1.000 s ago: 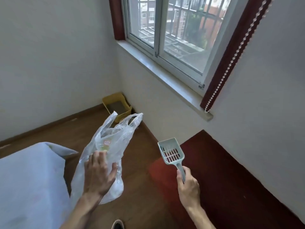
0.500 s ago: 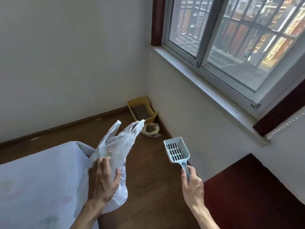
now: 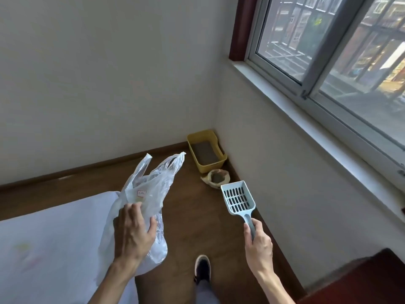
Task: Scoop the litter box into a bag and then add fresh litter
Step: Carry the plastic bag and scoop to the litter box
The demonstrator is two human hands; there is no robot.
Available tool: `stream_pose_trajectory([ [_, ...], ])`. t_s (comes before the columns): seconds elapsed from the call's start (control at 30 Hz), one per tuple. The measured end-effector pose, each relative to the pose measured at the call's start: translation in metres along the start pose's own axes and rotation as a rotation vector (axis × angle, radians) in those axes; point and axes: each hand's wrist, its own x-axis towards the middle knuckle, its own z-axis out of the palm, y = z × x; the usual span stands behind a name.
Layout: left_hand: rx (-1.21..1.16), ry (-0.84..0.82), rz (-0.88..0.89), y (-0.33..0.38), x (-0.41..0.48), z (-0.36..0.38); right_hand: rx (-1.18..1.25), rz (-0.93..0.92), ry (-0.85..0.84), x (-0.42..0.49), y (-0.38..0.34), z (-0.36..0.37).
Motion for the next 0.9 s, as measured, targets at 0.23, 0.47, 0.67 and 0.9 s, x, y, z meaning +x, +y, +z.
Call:
stream_pose_trajectory([
  [0.23,0.029,0.033,-0.046,-0.001,0.078,0.023,-0.003,-0.013,-0.040,0.096,-0.025,0.042],
  [0.47,0.060,0.095,-0.092,0.002,0.148,0.040,-0.007,-0.046,-0.059,0.176,-0.046,0.074],
  [0.67,0.055,0.109,-0.101,-0.007,0.195,0.055,-0.026,-0.047,-0.063,0.226,-0.059,0.101],
  [0.9,0.059,0.063,-0.091,-0.031,0.258,0.084,-0.058,-0.025,-0.050,0.277,-0.080,0.143],
])
